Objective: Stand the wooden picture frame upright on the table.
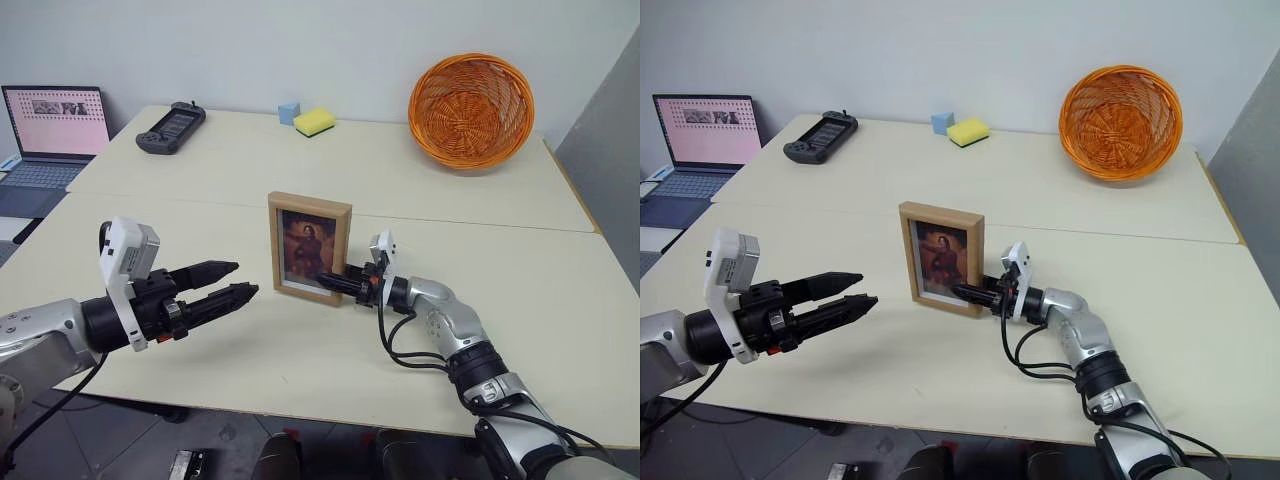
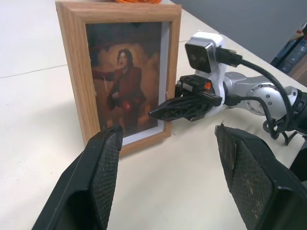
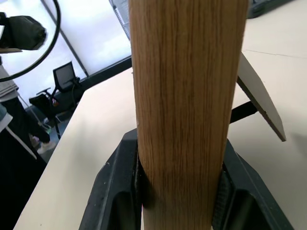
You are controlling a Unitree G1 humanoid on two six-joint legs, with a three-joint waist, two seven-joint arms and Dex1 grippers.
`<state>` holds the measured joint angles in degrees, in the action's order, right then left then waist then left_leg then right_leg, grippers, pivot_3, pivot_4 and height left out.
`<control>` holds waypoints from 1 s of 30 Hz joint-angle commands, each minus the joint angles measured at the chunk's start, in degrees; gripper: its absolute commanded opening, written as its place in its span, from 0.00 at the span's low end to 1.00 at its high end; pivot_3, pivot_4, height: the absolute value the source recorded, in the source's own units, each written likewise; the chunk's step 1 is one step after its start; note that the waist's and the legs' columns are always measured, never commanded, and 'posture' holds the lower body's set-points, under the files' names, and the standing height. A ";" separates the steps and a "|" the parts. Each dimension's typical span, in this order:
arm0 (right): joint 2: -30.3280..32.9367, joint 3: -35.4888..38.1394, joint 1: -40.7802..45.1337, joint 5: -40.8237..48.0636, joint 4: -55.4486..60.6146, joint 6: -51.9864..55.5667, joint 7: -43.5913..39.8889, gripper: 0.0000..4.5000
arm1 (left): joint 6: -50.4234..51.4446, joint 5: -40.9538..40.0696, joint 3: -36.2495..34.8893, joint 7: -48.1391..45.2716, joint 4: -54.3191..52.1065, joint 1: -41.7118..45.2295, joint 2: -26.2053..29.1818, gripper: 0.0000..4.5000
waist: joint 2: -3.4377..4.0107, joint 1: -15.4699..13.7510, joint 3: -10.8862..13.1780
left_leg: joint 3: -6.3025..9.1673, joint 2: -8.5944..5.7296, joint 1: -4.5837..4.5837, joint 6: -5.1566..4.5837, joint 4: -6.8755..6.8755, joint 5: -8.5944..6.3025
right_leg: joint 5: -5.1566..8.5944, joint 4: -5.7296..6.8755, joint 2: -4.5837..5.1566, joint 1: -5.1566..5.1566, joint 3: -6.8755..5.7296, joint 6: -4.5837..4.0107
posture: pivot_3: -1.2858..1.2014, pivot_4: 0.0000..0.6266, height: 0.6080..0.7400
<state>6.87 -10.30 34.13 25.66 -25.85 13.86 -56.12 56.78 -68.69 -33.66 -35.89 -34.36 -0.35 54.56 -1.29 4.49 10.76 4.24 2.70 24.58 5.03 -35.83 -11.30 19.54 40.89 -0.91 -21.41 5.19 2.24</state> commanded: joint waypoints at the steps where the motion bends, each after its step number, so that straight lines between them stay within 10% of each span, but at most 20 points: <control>1: -1.43 1.76 0.33 -0.71 -0.85 -2.25 -0.23 0.33 | -1.86 0.33 -1.61 -1.18 -0.68 1.26 1.92 0.73 | 0.00 0.03 0.00 | 0.00 0.00 0.00 0.00 0.01 0.00 | 0.00 0.00 0.00 0.00 0.00 0.00 | 0.52 0.24 1.00; 25: -1.99 3.82 1.12 -1.47 -3.44 3.07 -1.92 0.33 | -1.80 -0.57 -2.00 -0.58 0.42 3.41 3.10 0.73 | 0.00 0.16 0.00 | -0.03 0.02 -0.04 0.00 0.04 0.00 | 0.01 0.00 -0.02 0.01 0.03 0.01 | 0.52 0.24 1.00; 30: -2.28 3.98 0.98 -1.93 -2.68 3.66 -1.44 0.58 | -2.23 -0.41 -1.29 -0.40 0.81 4.03 3.03 0.74 | 0.01 0.15 0.00 | -0.04 0.02 -0.04 0.00 0.04 0.00 | 0.01 0.00 -0.02 0.00 0.04 0.01 | 0.52 0.24 1.00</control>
<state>4.62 -7.47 34.87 23.71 -29.89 17.28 -57.88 55.85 -69.06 -34.19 -36.60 -33.57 2.74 57.31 -1.29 4.64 10.76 4.20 2.71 24.54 5.03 -35.78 -11.30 19.55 40.88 -0.94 -21.41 5.23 2.24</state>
